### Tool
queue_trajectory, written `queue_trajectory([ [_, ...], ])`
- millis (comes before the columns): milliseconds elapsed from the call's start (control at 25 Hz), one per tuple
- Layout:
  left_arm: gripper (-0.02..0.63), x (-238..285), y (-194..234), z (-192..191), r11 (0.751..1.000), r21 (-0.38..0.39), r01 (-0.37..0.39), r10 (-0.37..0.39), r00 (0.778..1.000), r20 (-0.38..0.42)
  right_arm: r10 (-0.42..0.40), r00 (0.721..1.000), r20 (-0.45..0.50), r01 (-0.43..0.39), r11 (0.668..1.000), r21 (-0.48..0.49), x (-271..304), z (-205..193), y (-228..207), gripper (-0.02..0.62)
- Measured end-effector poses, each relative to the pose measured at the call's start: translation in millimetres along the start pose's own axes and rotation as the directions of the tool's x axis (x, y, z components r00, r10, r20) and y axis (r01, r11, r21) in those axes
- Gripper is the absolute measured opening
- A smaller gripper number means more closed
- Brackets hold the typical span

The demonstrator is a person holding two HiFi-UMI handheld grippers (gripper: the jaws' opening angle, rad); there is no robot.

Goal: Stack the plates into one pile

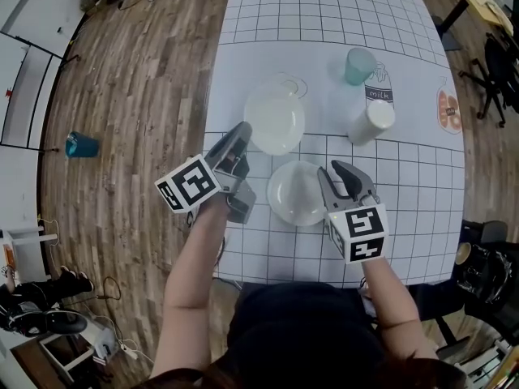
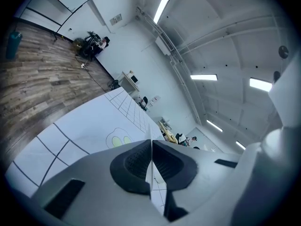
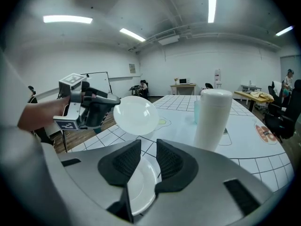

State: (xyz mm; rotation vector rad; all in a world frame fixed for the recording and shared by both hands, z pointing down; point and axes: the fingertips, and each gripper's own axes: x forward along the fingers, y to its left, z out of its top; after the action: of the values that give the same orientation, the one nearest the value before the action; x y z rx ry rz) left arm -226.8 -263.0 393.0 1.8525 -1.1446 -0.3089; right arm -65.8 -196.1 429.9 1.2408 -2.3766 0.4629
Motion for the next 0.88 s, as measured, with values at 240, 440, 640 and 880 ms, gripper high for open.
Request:
queue_trajectory([
  [240, 0.035, -28.2, -9.5, -19.8, 0.998, -0.044, 0.033, -0.033, 0.999, 0.001, -0.05, 0.999, -0.008, 0.05, 0.999, 0.01, -15.4, -11.3, -8.0, 0.113],
  [440, 0.035, -43.6, -19.2, -40.5, 0.997, -0.056, 0.053, -0.053, 0.999, -0.011, -0.076, 0.997, -0.011, 0.076, 0.997, 0.009, -28.4, -17.2, -10.5, 0.112],
  [640, 0.035, -53.9, -24.8, -64.2, 0.995, -0.082, 0.054, -0.056, 0.998, -0.022, -0.089, 0.996, -0.013, 0.089, 0.996, 0.01, -39.4, -24.9, -9.6, 0.112],
  [880, 0.035, -62.9, -24.1, -92.8, 0.99, -0.134, 0.045, -0.051, 0.998, -0.04, -0.106, 0.994, -0.018, 0.107, 0.994, 0.018, -52.0, -33.7, -9.5, 0.112],
])
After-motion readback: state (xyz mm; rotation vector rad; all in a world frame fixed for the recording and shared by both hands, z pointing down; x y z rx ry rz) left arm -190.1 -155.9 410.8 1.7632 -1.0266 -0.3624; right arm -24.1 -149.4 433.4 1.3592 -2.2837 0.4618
